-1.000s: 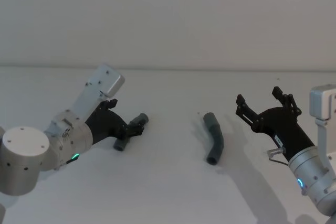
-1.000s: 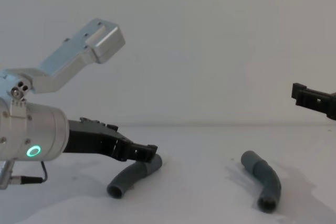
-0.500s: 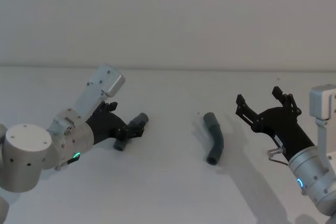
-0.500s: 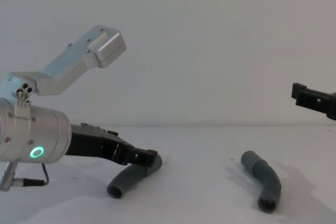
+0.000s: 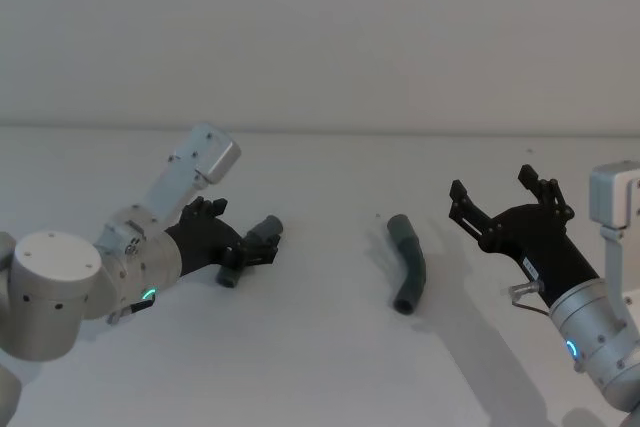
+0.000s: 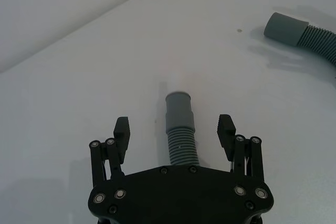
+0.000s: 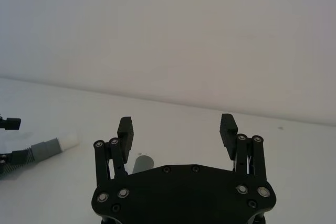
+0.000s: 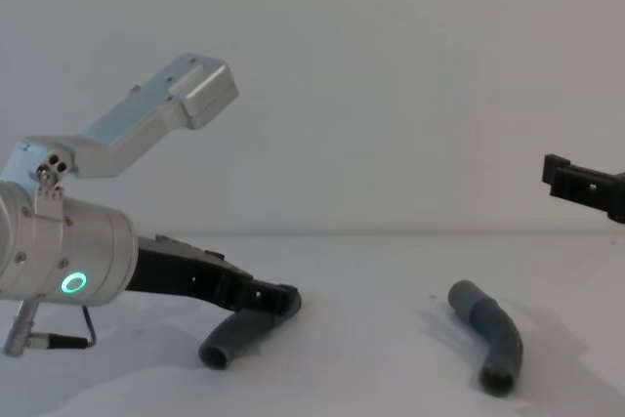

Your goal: Use both hands to pick up one end of the pipe from the table, align the ends, and insert them.

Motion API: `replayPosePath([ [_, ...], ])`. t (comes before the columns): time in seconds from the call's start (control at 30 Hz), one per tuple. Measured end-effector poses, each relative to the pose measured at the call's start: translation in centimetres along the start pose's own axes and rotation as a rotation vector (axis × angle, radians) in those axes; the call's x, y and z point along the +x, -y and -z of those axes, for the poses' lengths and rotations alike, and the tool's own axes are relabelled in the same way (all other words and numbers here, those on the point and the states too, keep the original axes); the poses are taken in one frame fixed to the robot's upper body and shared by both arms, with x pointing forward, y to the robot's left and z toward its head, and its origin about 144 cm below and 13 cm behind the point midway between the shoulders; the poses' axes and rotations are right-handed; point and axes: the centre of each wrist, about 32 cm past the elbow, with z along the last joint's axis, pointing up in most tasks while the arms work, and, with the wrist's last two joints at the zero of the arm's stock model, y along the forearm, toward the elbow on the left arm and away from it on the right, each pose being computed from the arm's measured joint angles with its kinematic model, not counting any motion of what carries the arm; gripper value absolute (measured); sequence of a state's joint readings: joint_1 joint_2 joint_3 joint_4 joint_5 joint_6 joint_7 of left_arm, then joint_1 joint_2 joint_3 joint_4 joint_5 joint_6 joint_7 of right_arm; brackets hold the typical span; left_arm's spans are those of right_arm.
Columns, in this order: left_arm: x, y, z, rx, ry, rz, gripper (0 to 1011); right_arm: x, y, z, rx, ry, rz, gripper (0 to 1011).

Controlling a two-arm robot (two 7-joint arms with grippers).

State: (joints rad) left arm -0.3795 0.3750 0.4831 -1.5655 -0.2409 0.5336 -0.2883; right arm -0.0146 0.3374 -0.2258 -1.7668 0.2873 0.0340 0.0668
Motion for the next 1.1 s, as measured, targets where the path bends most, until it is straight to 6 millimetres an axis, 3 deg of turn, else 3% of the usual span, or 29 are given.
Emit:
replayPosePath([
  [1.1,0.2,1.7,0.5,0.036,-0.059,0.002,1001,0.0,0.0,0.0,0.0,0.0,0.0,1000],
])
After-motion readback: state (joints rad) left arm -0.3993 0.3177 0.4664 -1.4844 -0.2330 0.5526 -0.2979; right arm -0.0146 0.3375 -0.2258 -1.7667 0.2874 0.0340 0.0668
